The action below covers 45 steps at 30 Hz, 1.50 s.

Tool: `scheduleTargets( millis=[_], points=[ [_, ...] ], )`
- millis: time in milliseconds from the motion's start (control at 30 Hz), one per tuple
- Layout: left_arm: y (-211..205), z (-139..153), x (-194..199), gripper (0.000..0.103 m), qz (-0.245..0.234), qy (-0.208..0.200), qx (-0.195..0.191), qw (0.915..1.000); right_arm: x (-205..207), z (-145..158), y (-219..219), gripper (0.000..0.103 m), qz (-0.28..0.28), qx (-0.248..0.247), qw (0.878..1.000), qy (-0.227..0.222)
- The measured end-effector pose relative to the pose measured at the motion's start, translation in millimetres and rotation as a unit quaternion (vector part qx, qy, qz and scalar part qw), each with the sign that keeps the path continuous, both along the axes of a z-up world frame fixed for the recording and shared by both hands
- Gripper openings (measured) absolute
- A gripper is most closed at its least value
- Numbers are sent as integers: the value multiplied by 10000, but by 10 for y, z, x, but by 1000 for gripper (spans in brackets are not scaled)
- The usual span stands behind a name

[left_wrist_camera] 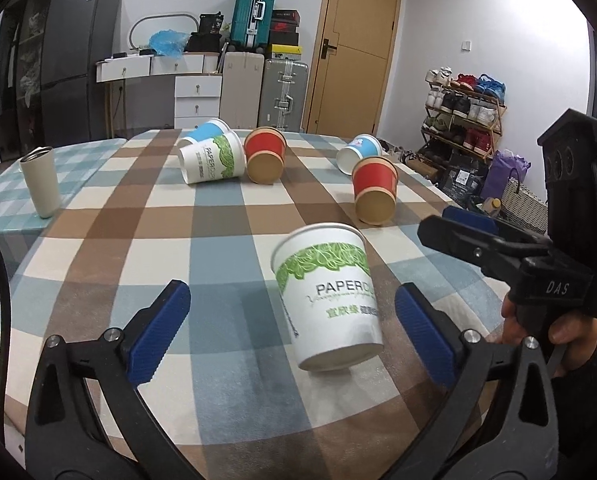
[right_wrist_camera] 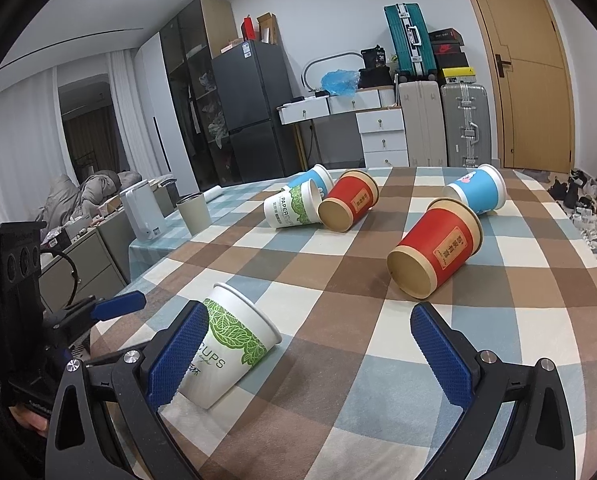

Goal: Flip cup upright
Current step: 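Lift the white cup with the left gripper and tilt it toward the right gripper, then grasp the white cup with the right gripper while the left gripper releases it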

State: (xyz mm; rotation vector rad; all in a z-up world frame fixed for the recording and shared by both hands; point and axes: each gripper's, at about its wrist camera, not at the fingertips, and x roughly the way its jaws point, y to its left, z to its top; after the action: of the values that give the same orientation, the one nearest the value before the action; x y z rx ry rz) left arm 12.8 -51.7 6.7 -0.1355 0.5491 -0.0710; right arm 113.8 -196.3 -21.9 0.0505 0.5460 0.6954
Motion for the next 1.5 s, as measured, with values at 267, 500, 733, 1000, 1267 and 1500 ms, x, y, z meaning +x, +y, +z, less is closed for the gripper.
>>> scheduleTargets(
  millis=[267, 500, 733, 1000, 1267, 1500],
  points=[
    [231, 48, -25, 102, 186, -113, 48, 9998, -6, -14, 94, 103, 71, -98, 9997, 199],
    [402, 15, -25, 102, 353, -259, 116, 9990, 16, -48, 224, 103, 174, -252, 9984, 466],
    [504, -48, 40, 102, 429, -283, 79, 9986, 51, -102, 380, 103, 334, -393, 9953, 818],
    [577, -57, 37, 102, 525, -374, 48, 9979, 118, -129, 510, 103, 454, -405, 9907, 1219],
    [624, -75, 58, 102, 582, -358, 0, 9977, 289, -165, 570, 103, 565, -144, 9790, 1954],
    [635, -82, 64, 102, 578, -356, 32, 9977, 463, -246, 668, 99, 664, 42, 9616, 2663]
  ],
)
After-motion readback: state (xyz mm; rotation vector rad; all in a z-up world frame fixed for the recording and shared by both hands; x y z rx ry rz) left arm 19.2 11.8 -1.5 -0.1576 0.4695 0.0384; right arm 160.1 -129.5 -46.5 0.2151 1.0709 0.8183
